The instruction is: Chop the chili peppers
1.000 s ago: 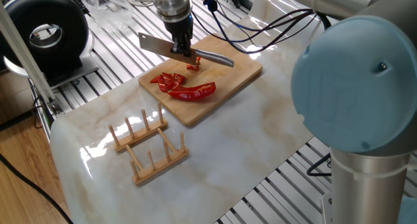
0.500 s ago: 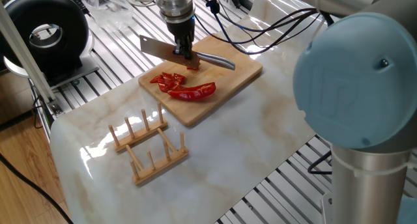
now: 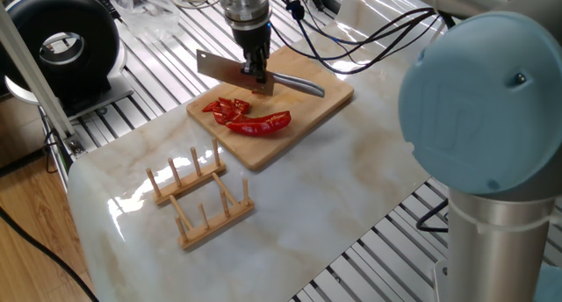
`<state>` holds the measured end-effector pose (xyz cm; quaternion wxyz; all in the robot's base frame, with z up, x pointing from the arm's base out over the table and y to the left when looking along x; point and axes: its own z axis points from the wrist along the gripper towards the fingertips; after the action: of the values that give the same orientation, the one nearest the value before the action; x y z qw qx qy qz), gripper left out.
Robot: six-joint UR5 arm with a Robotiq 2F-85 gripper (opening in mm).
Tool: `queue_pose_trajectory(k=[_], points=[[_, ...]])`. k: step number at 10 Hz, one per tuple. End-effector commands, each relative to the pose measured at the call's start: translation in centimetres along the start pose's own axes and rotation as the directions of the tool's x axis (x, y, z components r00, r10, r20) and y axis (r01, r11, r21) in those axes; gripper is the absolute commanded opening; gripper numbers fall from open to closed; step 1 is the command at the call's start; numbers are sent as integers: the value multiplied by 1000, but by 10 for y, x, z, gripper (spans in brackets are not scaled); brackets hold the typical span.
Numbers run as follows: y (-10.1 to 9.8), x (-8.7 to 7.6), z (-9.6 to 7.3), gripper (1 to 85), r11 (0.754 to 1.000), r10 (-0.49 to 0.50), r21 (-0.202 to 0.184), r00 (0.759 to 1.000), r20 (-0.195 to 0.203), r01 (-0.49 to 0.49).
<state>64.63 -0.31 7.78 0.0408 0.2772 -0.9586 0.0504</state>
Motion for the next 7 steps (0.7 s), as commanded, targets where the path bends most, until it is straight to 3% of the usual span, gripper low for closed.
queue_pose_trajectory(k=[1, 4, 7], points=[[2, 3, 2, 17, 999, 13, -38, 1000, 1, -13], [-4, 17, 4, 17, 999, 24, -25, 999, -45, -25], [5, 17, 10, 20, 993, 74, -83, 995, -60, -79]])
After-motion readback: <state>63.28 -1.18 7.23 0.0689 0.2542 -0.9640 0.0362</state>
